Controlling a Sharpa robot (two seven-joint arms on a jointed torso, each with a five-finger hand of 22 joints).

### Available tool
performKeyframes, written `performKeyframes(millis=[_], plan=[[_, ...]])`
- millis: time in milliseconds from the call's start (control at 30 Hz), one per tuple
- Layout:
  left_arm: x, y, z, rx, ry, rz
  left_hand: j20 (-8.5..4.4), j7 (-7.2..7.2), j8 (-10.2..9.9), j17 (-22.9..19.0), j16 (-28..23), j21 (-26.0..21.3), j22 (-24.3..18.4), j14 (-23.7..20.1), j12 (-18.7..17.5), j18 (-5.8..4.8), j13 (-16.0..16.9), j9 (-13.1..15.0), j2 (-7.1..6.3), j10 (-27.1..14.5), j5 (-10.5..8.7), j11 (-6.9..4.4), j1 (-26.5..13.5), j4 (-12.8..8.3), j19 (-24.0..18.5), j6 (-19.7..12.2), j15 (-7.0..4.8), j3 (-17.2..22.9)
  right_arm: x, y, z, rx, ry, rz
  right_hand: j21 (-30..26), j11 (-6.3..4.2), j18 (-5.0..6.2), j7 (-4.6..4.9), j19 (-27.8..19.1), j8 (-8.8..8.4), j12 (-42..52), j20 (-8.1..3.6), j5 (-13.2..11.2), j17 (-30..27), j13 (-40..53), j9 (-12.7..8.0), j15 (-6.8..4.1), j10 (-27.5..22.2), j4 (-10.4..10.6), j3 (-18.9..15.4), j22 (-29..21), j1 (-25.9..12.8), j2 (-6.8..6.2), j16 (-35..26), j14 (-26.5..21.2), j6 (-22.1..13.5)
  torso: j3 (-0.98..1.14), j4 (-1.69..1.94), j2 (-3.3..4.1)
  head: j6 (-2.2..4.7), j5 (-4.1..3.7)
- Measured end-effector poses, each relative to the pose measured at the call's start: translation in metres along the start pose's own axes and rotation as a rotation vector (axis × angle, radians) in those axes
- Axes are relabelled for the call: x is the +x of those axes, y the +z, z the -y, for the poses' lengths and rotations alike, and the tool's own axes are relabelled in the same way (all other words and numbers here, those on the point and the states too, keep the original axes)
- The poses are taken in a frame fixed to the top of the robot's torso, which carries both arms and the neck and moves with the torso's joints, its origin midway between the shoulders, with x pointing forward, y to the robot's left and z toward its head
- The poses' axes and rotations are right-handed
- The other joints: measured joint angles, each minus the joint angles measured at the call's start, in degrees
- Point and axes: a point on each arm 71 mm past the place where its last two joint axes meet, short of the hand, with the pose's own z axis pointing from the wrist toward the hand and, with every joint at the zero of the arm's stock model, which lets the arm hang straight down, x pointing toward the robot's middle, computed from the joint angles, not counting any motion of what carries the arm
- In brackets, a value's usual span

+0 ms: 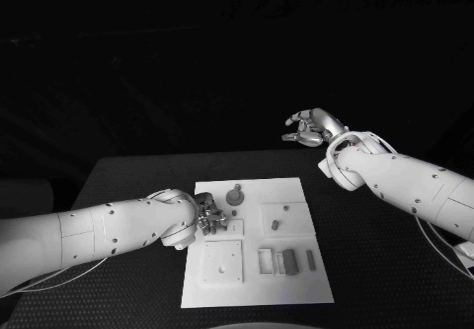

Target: Assemble the parts on the task board

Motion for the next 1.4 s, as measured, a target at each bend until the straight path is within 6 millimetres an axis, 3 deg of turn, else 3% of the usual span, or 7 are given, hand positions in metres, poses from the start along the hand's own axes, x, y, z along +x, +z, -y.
performKeyframes(millis=[900, 1100, 1400], plan=[[-0.0003, 0.0033, 0.0032, -0.018, 0.015, -0.011, 0.11, -0.09, -0.14, -0.32, 0.30, -0.22, 0.30, 0.00, 0.24, 0.00, 0.12, 0.38, 0.00, -0.11, -0.68, 0.09, 0.00, -0.03, 0.12, -0.06, 0.00, 0.01, 0.0014, -0.0002, 0.0001, 0.001, 0.001, -0.005, 0.00, 0.00, 0.01, 0.00, -0.01, 0.00, 0.00, 0.01, 0.00, -0.05, -0.11, -0.05, 0.01, 0.00, 0.00, 0.00, 0.00, 0.00, 0.00, 0.00, 0.01, 0.00, 0.04, -0.03, 0.00, -0.01, 0.08], [-0.0007, 0.0043, 0.0047, -0.022, 0.023, -0.019, -0.21, 0.02, -0.21, -0.46, 1.12, -0.22, 0.69, 0.00, 0.83, -0.01, 0.45, 0.98, -0.33, 0.52, -0.63, -0.54, -0.33, 0.47, 0.63, 0.69, 0.00, -0.50, 0.0016, -0.0002, -0.0001, 0.001, 0.002, -0.006, 0.00, 0.00, 0.01, 0.00, -0.01, 0.00, 0.00, 0.01, 0.00, -0.05, -0.17, -0.05, 0.02, 0.00, 0.00, 0.00, 0.00, 0.00, 0.00, 0.00, 0.01, 0.00, 0.07, -0.05, 0.01, -0.10, 0.18], [-0.0007, 0.0047, 0.0067, -0.021, 0.037, -0.025, -0.12, -0.27, -0.23, -0.46, 1.12, -0.20, 0.75, 0.00, 0.84, 0.00, 0.48, 0.97, -0.62, 0.61, -1.12, -0.63, -0.63, 0.54, 0.72, 1.00, 0.00, -0.57, 0.0018, -0.0001, -0.0001, 0.001, 0.002, -0.008, 0.00, 0.00, 0.01, 0.00, -0.01, 0.00, 0.00, 0.01, 0.00, -0.05, -0.23, -0.05, 0.02, 0.00, 0.00, 0.00, 0.00, 0.00, 0.00, 0.00, 0.02, 0.00, 0.07, -0.09, 0.01, -0.18, 0.10]])
